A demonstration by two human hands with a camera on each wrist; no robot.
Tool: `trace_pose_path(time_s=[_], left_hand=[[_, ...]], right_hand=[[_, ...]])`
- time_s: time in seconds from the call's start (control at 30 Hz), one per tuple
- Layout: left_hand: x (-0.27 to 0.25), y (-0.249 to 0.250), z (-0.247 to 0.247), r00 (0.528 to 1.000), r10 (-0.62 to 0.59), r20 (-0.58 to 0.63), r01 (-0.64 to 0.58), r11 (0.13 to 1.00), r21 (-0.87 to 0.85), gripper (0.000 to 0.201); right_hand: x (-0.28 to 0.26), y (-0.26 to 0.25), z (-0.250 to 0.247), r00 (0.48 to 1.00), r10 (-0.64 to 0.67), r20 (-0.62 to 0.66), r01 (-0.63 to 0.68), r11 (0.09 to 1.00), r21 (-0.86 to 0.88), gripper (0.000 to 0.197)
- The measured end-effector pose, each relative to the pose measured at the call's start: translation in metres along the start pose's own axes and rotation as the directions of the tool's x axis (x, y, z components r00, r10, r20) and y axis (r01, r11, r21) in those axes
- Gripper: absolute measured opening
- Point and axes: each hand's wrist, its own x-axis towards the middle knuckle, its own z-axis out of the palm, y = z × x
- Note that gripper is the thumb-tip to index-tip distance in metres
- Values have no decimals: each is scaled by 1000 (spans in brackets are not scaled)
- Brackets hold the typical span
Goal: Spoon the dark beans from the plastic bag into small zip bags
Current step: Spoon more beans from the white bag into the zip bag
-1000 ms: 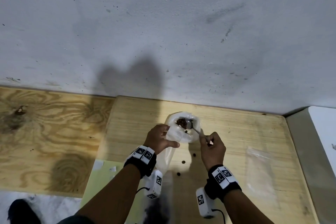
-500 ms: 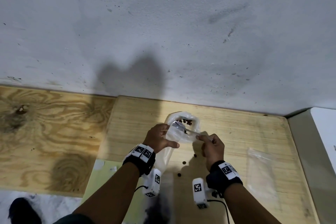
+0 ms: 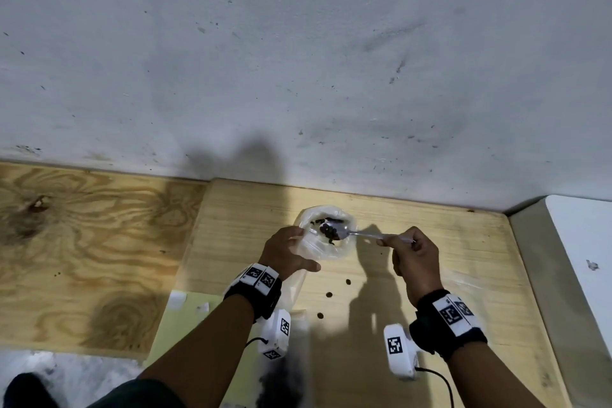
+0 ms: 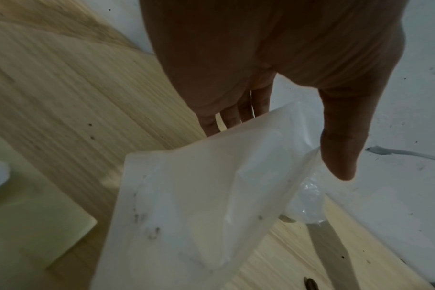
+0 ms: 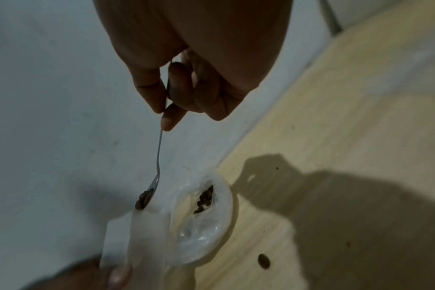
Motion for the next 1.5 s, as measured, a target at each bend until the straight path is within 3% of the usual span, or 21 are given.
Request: trace_pose_path(time_s=[0.17, 0.3, 0.43, 0.5, 0.63, 0.8, 1.03, 1.37, 1.5], left_hand=[[-1, 2, 4, 1000, 3, -3, -3, 1000, -10, 89], [2, 0, 4, 1000, -16, -3, 16, 998, -54, 89], [7, 0, 0, 999, -38, 22, 40, 994, -102, 87], [10, 0, -2, 999, -40, 36, 44, 994, -103, 86], [15, 0, -5, 998, -32, 54, 36, 996, -79, 87], [18, -1, -10, 997, 10, 82, -7, 999, -32, 85], [23, 0, -8, 989, 42, 139, -43, 999, -1, 88], [26, -7, -2, 995, 49, 89, -42, 996, -73, 89], [25, -10, 1, 993, 43, 108, -32, 994, -103, 94]], right_hand=[[-5, 1, 13, 965, -205, 164, 240, 940, -241, 33], [-8, 0, 19, 943, -222, 249, 293, 909, -298, 29], [4, 13, 11, 970, -243, 4, 238, 947, -217, 33], [6, 19, 13, 969, -238, -67, 214, 942, -258, 35], [8, 37, 27, 969, -237, -72, 193, 904, -382, 34], [10, 57, 40, 975, -186, -119, 122, 903, -412, 37], [7, 73, 49, 991, -76, -108, 40, 953, -301, 41], [3, 84, 45, 995, 73, -67, -85, 977, -198, 44], [2, 79, 51, 981, 185, -58, -189, 979, -75, 41]])
